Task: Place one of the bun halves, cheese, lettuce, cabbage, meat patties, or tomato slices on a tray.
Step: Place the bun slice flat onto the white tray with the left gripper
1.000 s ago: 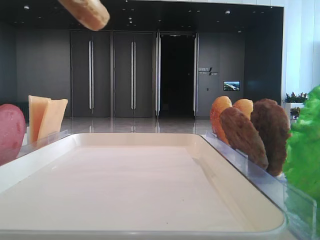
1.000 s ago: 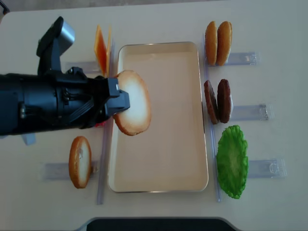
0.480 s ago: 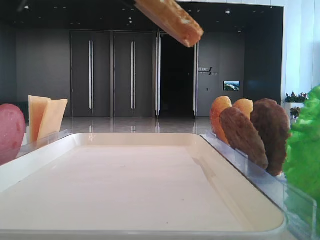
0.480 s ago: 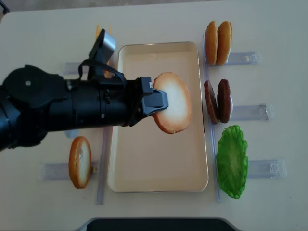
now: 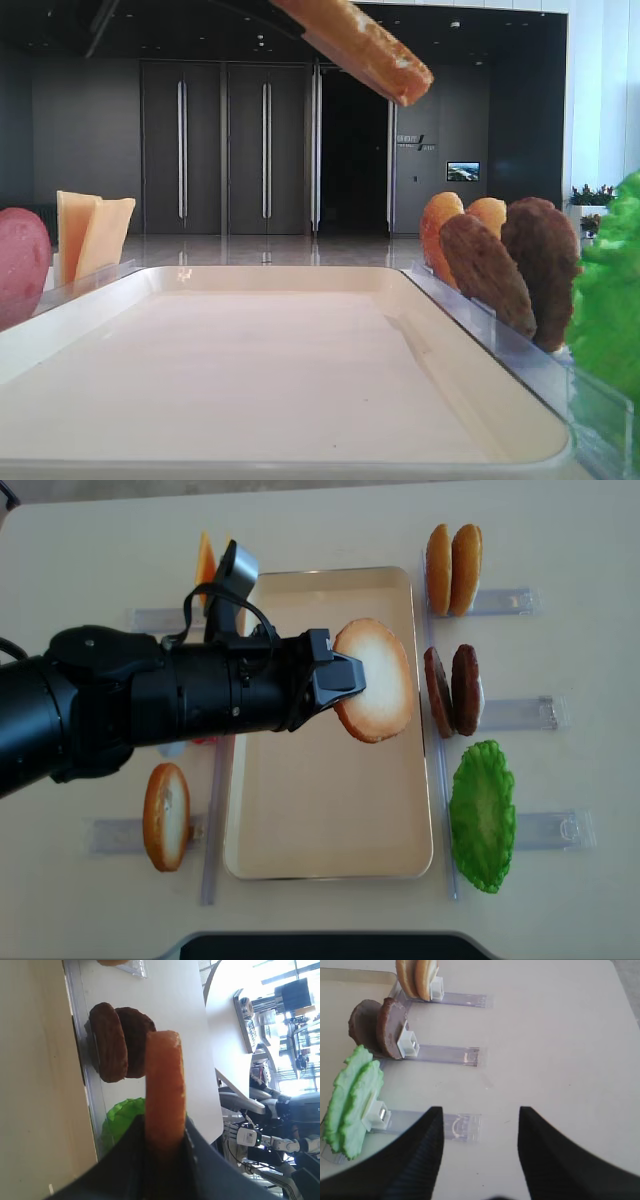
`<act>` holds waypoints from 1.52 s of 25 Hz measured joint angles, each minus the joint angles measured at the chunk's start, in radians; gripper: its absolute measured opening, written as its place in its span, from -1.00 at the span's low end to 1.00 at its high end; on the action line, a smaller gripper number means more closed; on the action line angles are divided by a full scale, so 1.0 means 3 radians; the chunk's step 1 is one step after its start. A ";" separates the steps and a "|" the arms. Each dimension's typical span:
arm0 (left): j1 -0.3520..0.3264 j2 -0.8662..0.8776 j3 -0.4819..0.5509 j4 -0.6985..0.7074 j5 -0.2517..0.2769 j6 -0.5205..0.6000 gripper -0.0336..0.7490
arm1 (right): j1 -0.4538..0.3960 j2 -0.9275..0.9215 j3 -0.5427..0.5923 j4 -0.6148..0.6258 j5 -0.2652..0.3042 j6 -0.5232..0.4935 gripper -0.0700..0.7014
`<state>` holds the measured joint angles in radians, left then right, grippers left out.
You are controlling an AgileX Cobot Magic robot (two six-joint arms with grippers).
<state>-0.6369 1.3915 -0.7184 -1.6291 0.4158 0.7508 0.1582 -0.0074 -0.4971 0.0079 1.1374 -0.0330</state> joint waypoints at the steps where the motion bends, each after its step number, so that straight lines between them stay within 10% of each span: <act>1: 0.0000 0.0000 0.0000 0.0000 0.0000 0.0023 -0.61 | 0.0000 0.0000 0.0000 0.0000 0.0000 0.0000 0.11; 38: 0.0069 0.0854 0.0216 -0.0274 -0.0088 0.0835 -0.61 | 0.0000 0.0000 0.0000 0.0000 0.0000 0.0000 0.11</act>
<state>-0.6162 1.6479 -0.6537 -1.7113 0.3894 1.0014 0.1582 -0.0074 -0.4971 0.0079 1.1374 -0.0330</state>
